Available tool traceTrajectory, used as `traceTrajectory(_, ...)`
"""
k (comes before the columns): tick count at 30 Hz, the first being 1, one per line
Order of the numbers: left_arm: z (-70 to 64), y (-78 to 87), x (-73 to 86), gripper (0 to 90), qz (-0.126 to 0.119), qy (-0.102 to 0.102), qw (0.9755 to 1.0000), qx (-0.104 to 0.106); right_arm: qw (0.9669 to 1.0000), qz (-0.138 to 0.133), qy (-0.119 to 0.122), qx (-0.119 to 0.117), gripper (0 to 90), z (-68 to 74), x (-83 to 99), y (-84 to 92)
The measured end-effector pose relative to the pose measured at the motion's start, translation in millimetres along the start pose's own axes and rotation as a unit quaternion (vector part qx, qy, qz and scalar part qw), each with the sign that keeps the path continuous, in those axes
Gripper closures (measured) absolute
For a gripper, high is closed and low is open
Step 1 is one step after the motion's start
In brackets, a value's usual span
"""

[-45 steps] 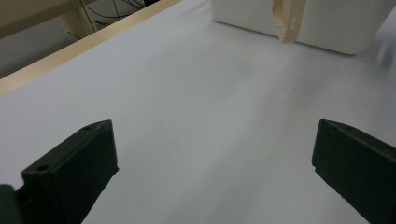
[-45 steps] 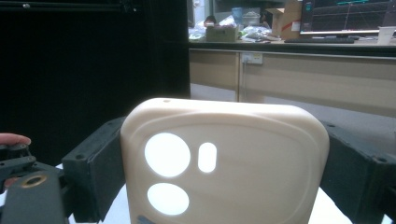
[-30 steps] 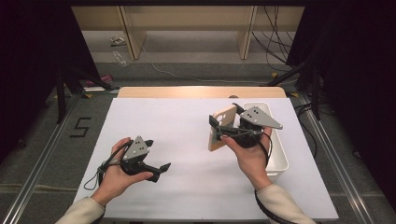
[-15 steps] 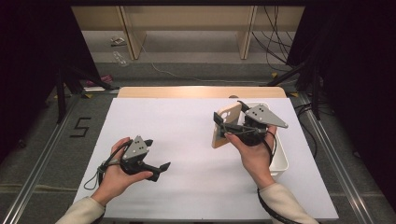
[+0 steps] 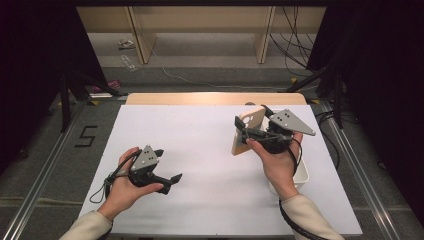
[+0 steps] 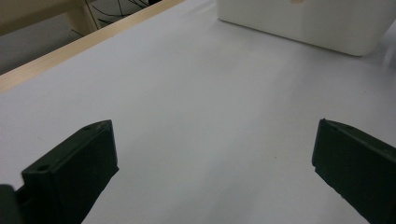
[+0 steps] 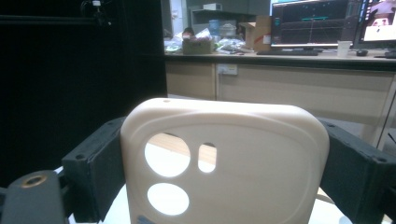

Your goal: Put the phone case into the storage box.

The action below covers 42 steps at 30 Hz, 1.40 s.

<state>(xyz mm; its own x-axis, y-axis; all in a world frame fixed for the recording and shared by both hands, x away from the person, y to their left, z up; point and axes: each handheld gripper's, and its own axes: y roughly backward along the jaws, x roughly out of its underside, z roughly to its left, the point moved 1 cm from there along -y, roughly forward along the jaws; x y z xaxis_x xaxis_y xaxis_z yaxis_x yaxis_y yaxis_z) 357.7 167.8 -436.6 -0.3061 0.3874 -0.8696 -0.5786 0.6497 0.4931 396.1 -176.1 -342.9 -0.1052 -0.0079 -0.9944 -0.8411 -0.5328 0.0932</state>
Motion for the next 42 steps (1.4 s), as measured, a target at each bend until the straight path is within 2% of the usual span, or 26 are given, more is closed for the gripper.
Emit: traceTrajectory(42,1.6,0.9,-0.1,0.0,-0.003,0.004,1.0000,-0.002,0.9985,-0.018,-0.004,0.051,12.0,-31.4,-11.2,14.4)
